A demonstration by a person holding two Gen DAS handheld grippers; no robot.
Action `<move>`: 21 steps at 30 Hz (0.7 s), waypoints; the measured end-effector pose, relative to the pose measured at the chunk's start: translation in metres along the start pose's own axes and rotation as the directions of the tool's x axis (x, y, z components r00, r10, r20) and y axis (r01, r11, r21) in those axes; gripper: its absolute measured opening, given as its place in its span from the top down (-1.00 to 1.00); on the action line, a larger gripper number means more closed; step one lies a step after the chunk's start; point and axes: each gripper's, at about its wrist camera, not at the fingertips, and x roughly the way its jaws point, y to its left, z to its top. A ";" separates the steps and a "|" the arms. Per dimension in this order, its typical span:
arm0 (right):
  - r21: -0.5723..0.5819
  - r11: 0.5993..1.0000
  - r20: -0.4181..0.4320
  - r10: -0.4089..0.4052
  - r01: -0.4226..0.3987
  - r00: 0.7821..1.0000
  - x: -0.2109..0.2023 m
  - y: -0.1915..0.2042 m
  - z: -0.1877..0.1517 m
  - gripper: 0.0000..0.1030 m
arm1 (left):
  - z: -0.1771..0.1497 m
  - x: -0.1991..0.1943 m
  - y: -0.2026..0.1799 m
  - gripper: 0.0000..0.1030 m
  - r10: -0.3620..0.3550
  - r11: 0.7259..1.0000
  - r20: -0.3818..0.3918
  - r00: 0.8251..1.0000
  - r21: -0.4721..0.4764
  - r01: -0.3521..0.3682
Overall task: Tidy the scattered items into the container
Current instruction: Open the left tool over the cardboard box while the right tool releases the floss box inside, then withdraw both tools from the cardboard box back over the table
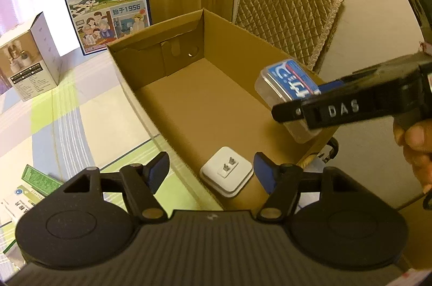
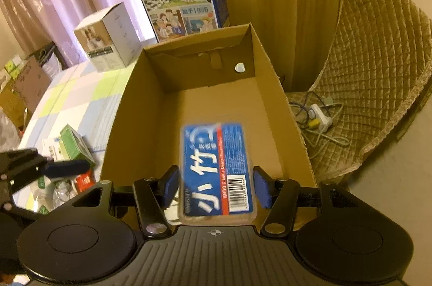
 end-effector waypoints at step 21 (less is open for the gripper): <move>-0.179 0.983 0.067 -0.040 0.052 0.997 -0.054 0.062 -0.039 -0.61 | -0.039 -0.058 0.019 -0.39 0.051 0.994 0.038 0.998 -0.099 -0.047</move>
